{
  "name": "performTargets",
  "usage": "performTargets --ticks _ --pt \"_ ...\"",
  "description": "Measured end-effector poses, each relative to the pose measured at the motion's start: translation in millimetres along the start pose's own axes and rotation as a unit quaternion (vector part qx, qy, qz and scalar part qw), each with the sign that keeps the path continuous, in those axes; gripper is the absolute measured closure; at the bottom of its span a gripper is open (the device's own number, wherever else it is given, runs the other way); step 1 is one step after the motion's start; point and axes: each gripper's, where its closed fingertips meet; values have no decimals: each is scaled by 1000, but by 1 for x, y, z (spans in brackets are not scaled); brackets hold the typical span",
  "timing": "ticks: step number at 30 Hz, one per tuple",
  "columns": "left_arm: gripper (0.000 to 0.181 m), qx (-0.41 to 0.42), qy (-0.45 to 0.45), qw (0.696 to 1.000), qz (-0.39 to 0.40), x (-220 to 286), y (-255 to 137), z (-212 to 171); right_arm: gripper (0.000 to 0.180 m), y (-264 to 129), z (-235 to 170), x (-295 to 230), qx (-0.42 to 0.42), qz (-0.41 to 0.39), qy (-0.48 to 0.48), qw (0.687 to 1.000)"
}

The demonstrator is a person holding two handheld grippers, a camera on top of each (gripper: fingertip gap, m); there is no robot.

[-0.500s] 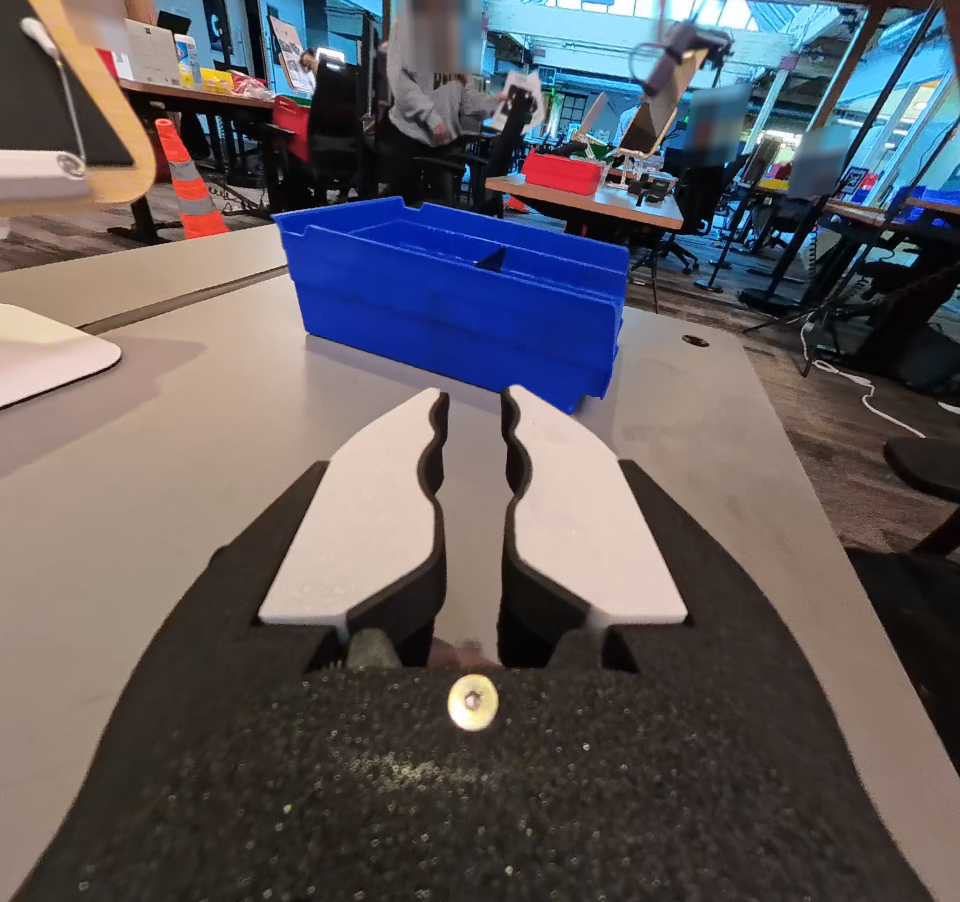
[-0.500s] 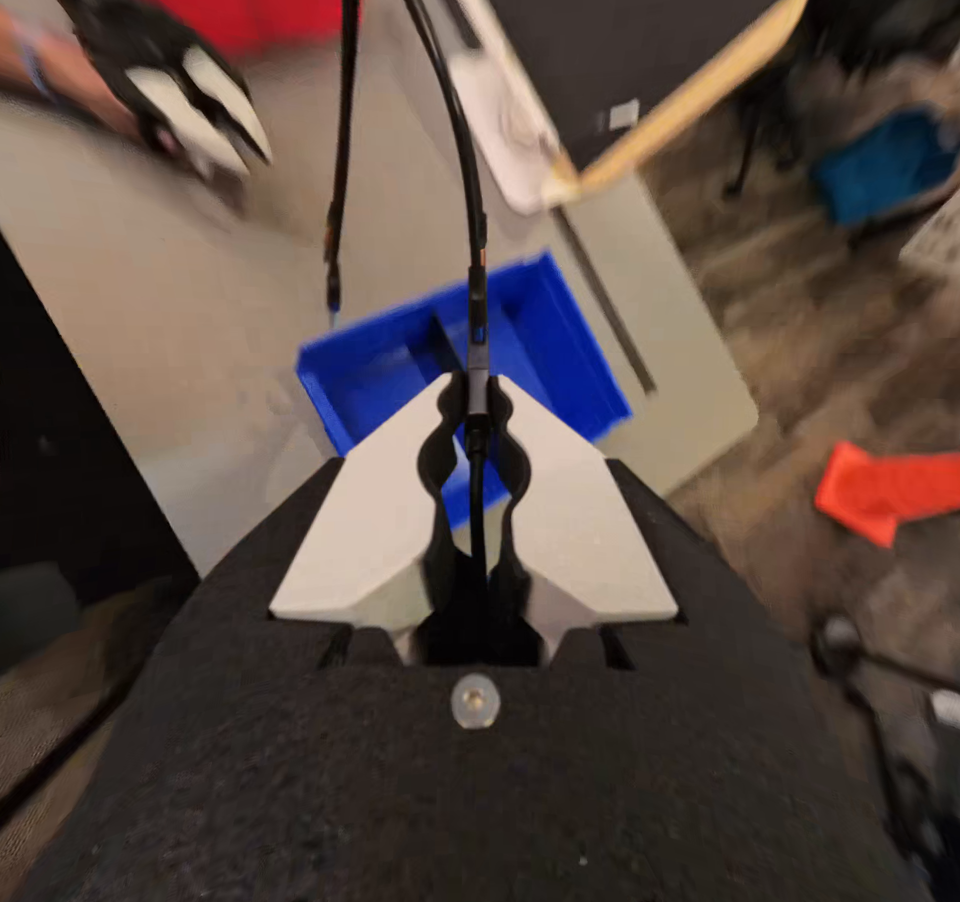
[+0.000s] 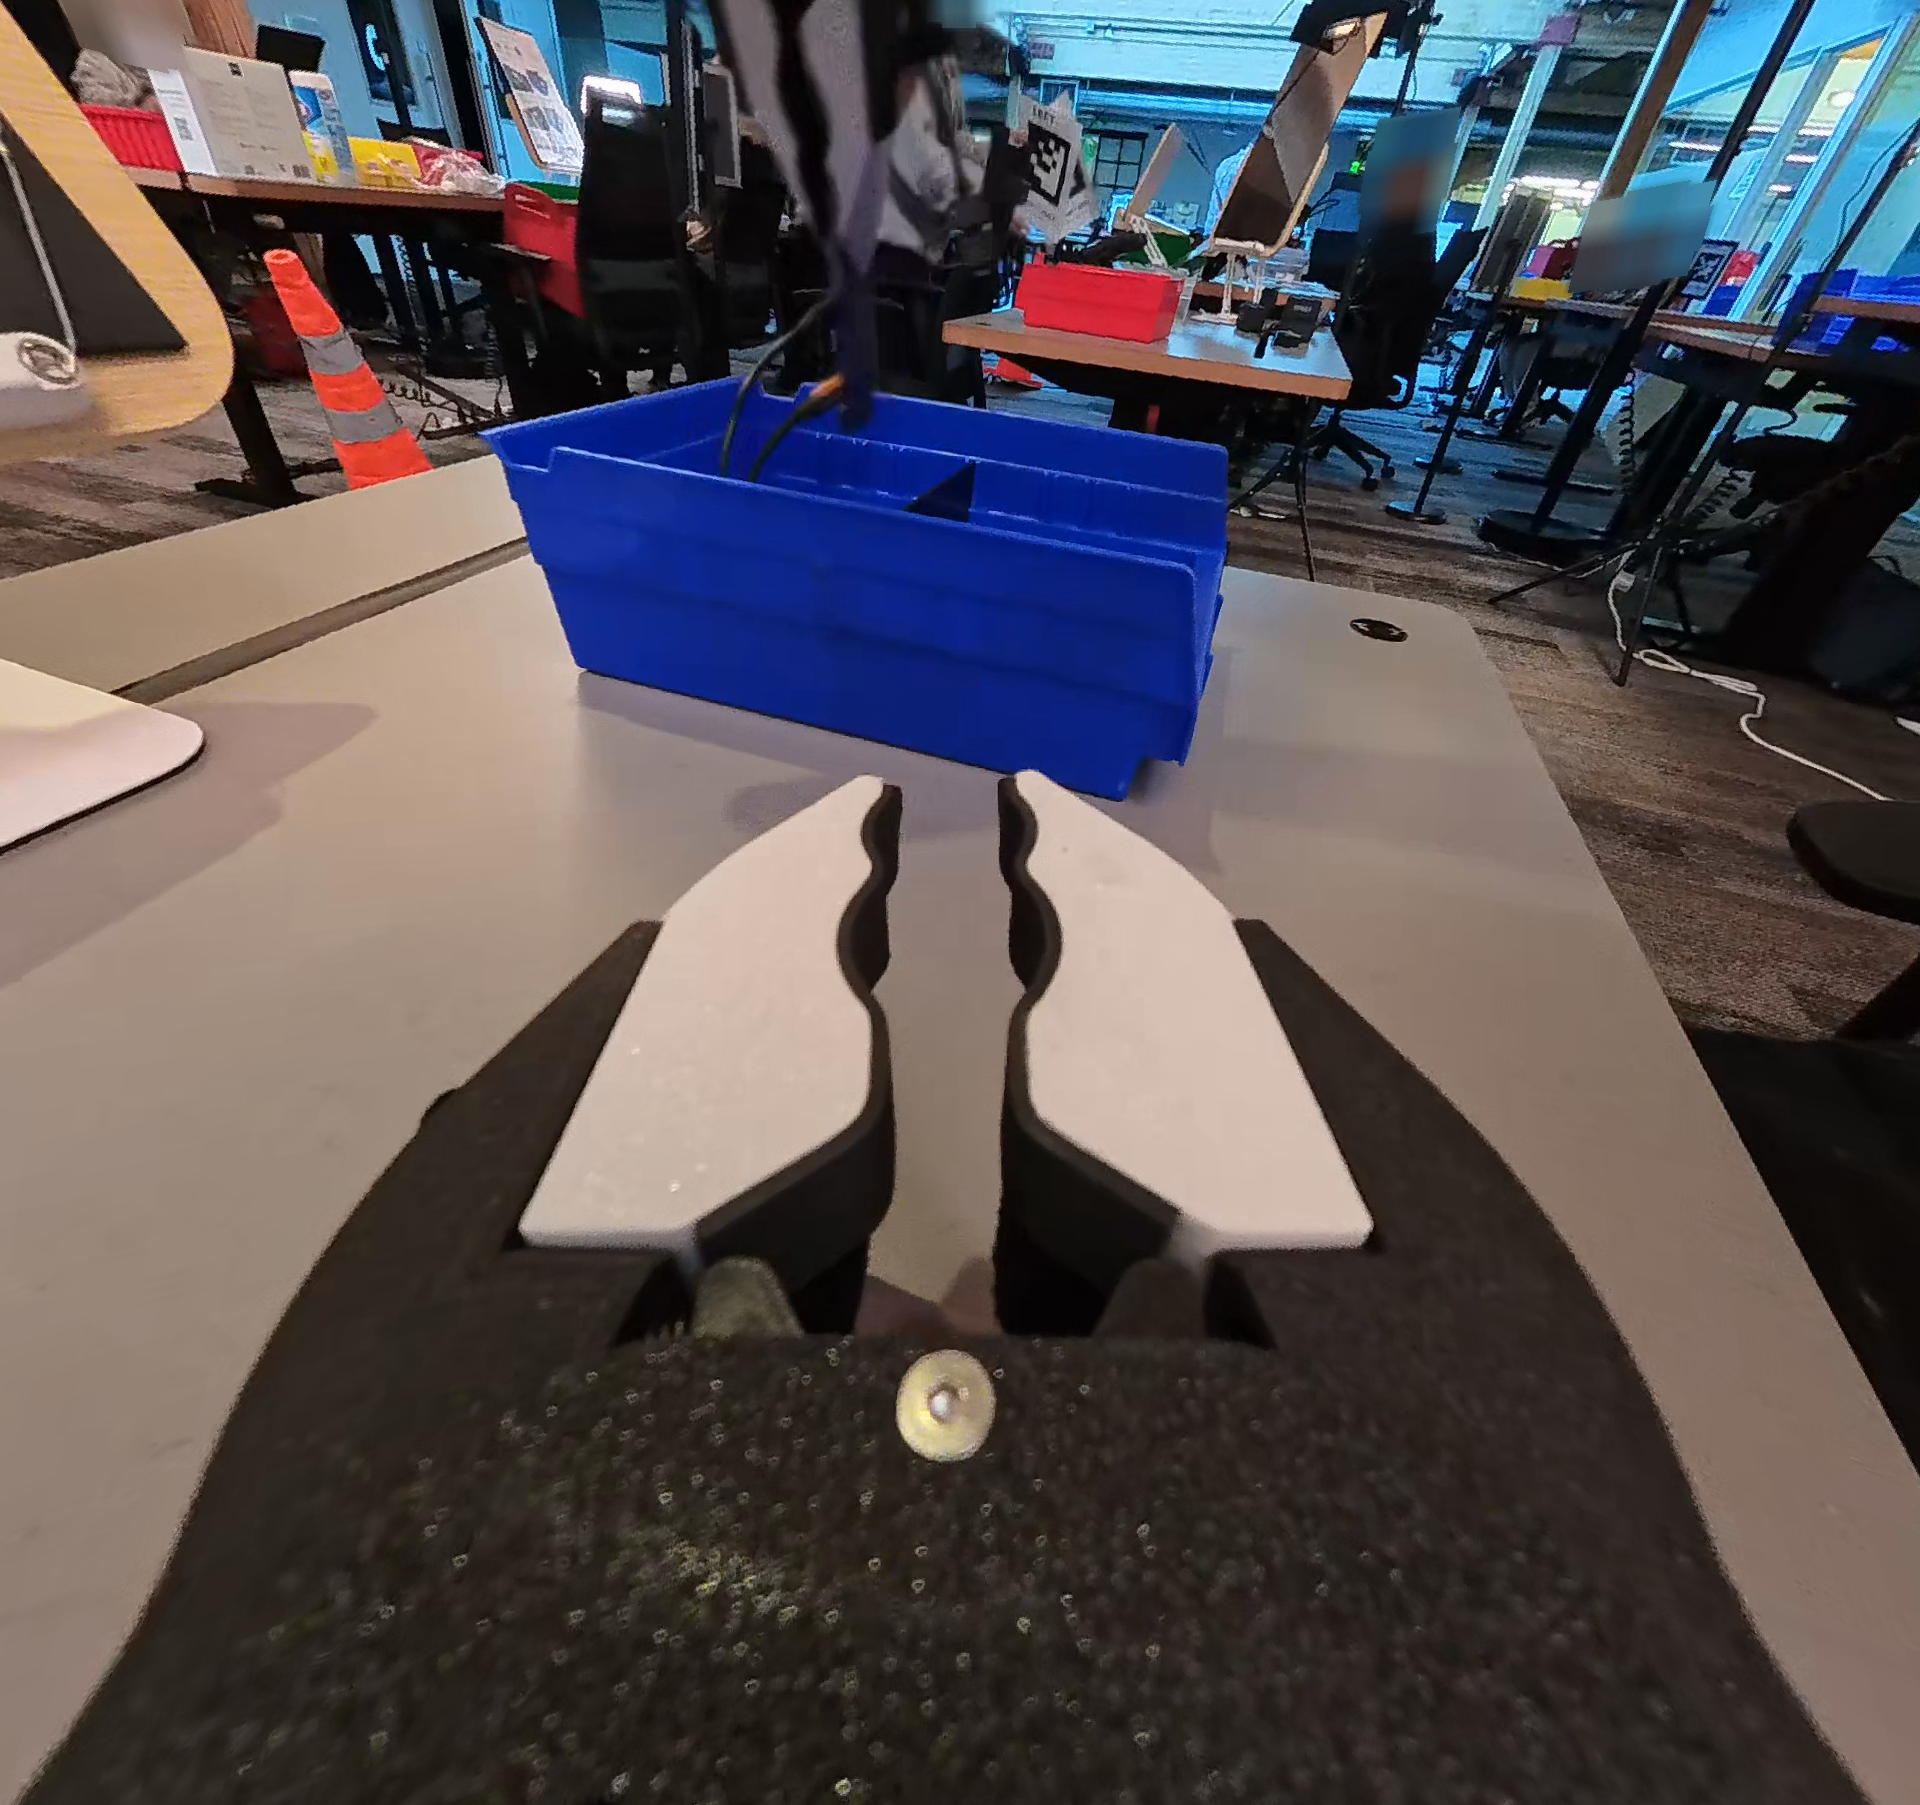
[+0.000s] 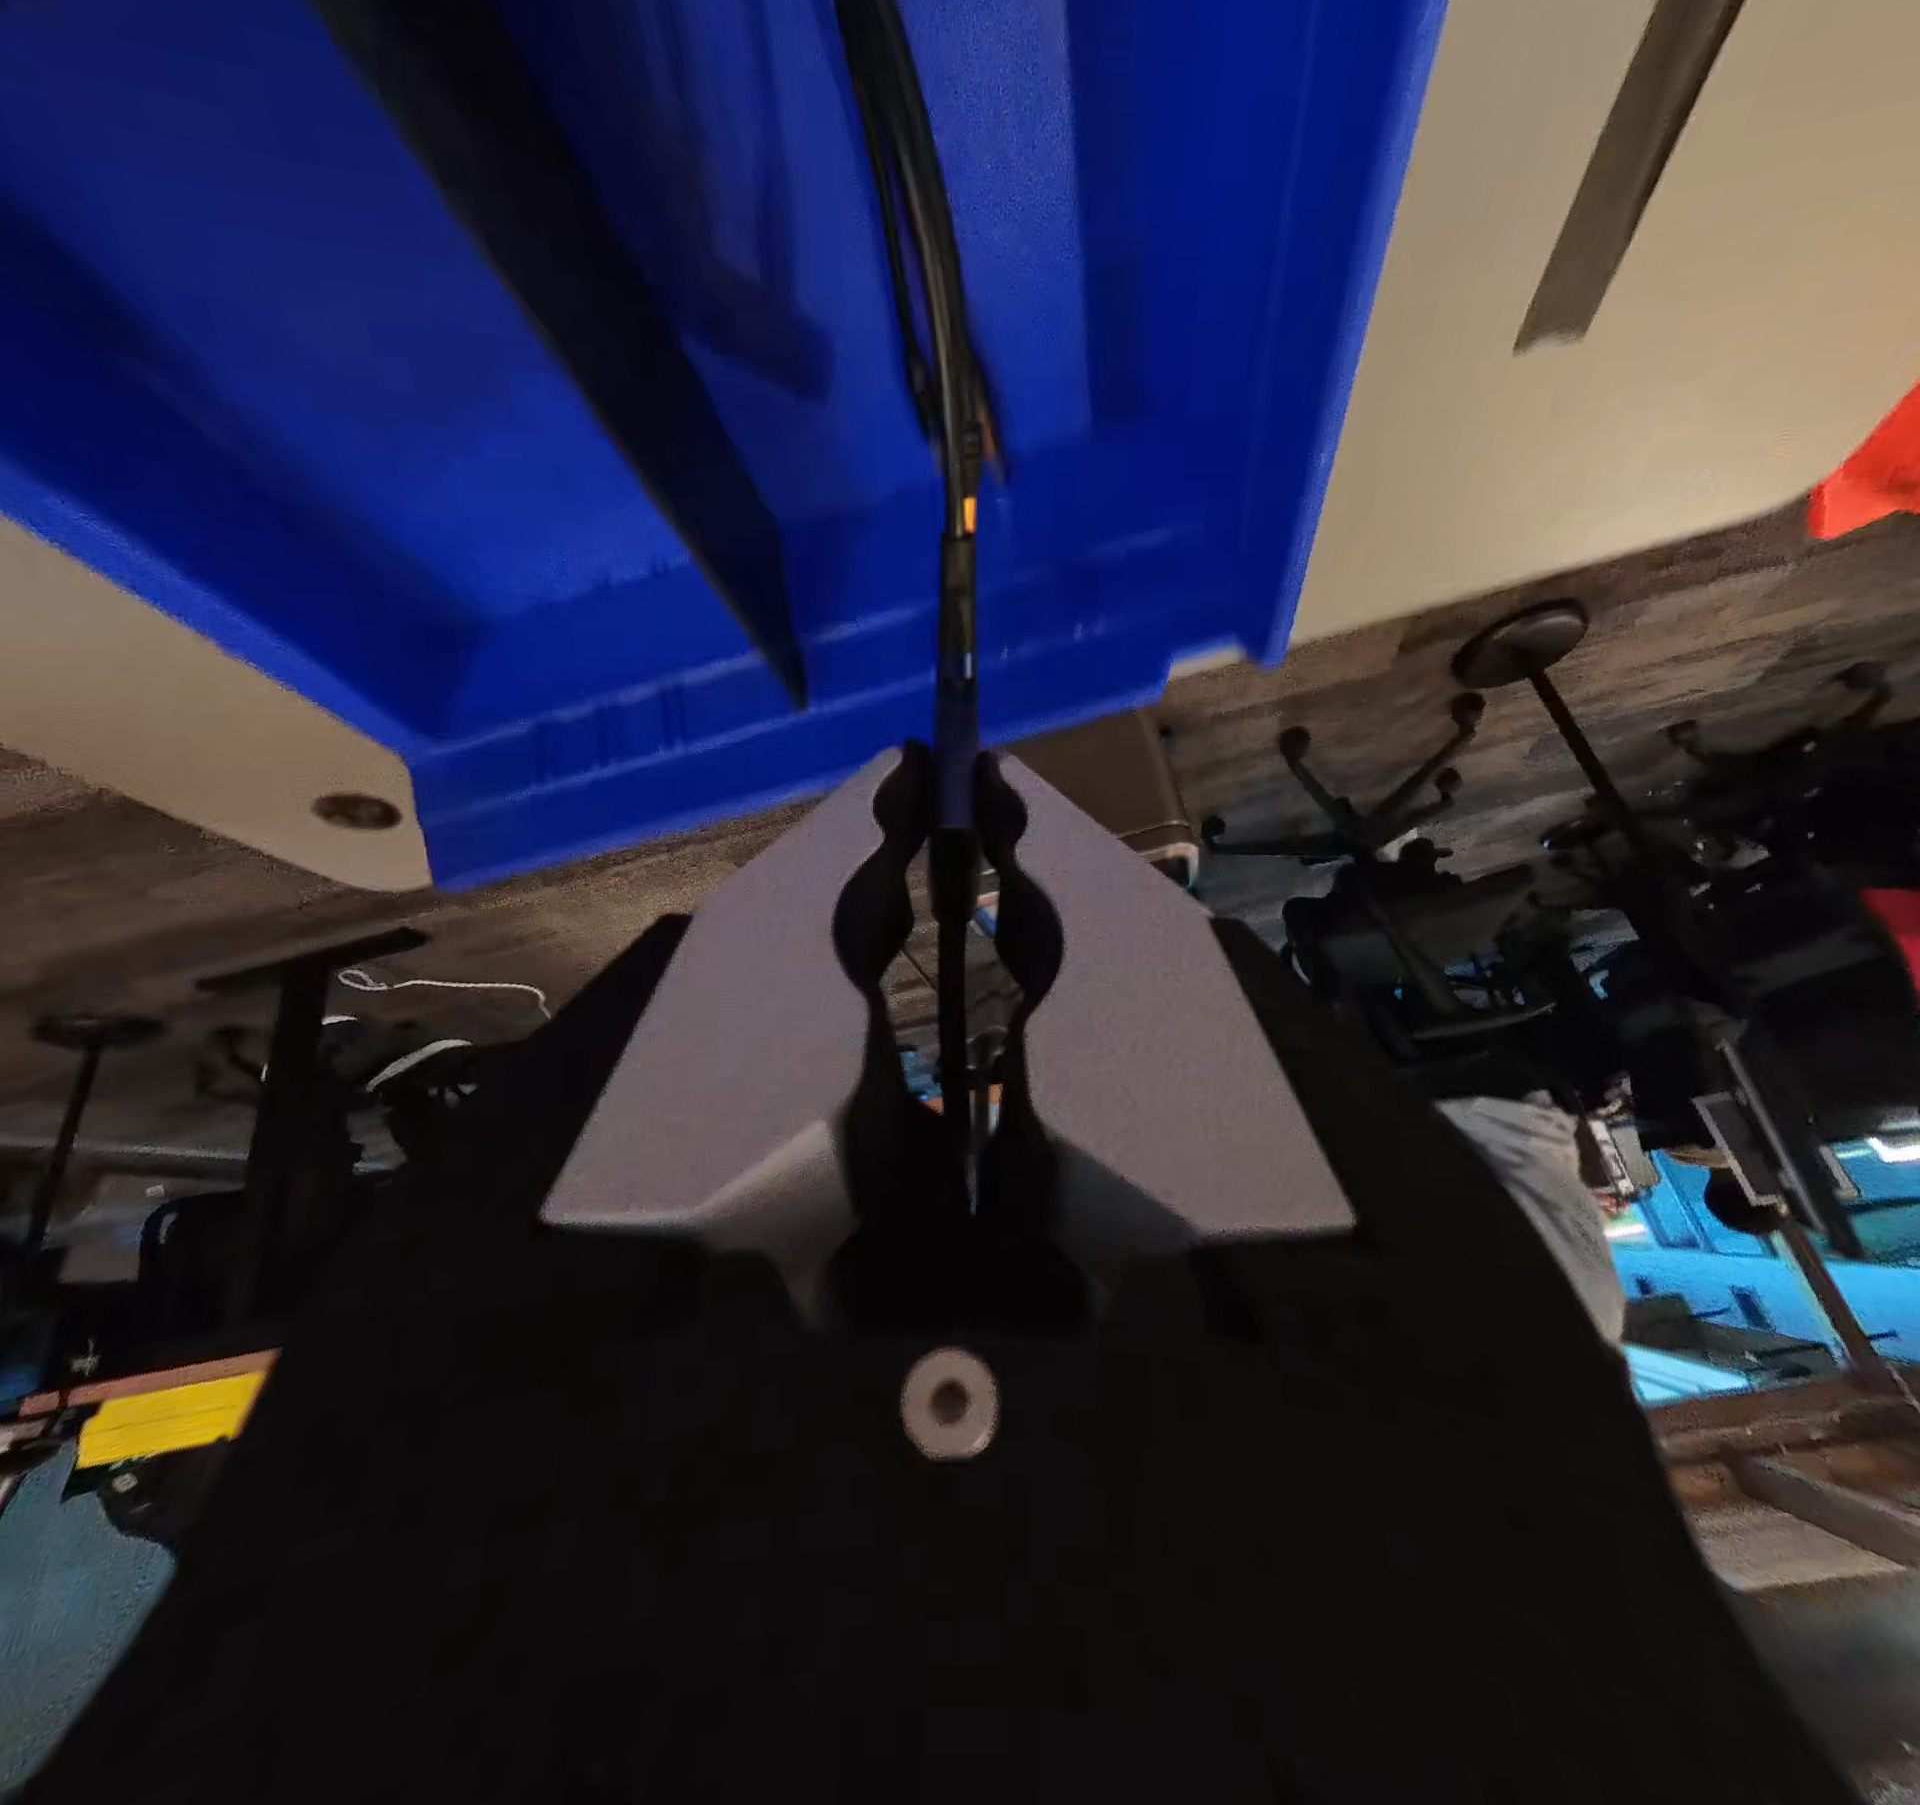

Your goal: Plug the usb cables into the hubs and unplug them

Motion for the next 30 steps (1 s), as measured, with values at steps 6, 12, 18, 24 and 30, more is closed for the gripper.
performTargets --ticks 6,12,18,24,30 --pt "163 3 -7 1000 -2 -1 -1 1 172 6 66 5 14 37 20 999" --pt "163 0 -8 1000 -11 4 1 0 172 19 84 -12 48 159 98 981" --pt "163 -4 -2 1000 -6 3 1 -1 166 63 69 6 86 118 87 985" --pt "161 -20 18 1000 -2 6 3 -5 133 63 46 33 203 91 174 959" --pt "156 -66 31 997 17 27 -2 -7 136 -63 -2 14 511 3 299 806"
Point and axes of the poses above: each gripper's, where its closed fingertips meet, y out along the fingers, z out of its top, x = y × z across the jaws, and after that the axes turned 8 degrees about y, right-handed
